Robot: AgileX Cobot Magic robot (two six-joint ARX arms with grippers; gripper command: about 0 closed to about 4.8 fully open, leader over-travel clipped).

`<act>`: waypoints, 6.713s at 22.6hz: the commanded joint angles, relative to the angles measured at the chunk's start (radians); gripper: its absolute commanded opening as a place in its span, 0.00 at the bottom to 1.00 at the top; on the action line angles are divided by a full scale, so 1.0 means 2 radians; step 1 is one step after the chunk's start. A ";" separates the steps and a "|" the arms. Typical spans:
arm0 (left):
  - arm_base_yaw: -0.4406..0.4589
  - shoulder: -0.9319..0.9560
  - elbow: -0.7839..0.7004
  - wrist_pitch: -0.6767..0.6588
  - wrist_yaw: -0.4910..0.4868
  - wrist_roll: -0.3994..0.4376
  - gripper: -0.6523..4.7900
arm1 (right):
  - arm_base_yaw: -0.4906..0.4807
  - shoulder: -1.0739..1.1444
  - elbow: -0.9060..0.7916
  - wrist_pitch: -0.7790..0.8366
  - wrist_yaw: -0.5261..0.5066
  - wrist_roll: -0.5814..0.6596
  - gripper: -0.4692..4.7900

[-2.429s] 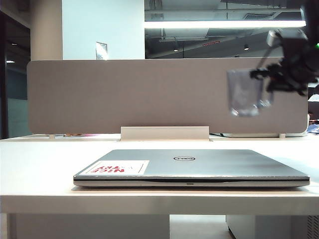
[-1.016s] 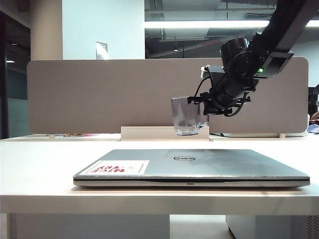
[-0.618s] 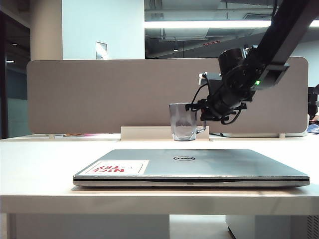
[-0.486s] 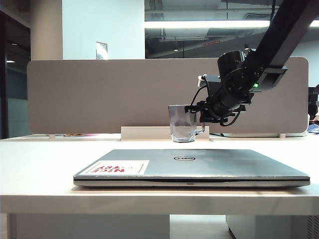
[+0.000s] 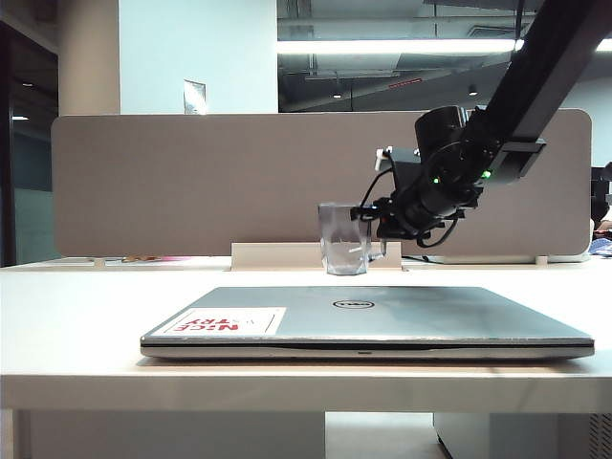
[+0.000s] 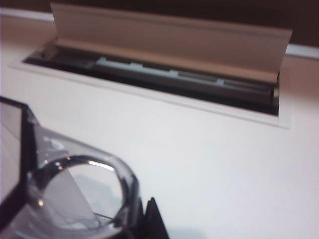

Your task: Pick up the water cup and place it on the side of the laptop away from you.

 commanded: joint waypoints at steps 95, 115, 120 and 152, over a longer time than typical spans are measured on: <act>-0.001 0.001 0.002 0.005 0.000 0.000 0.11 | -0.082 0.015 0.072 -0.179 -0.290 -0.108 0.21; 0.000 0.001 0.002 0.007 0.000 0.000 0.11 | -0.082 -0.022 0.071 -0.315 -0.239 -0.115 0.21; -0.001 0.001 0.002 0.007 0.000 0.000 0.11 | -0.080 -0.037 0.071 -0.401 -0.236 -0.122 0.21; -0.001 0.001 0.002 0.007 0.002 0.000 0.11 | 0.042 -0.050 0.071 -0.376 -0.166 -0.065 0.08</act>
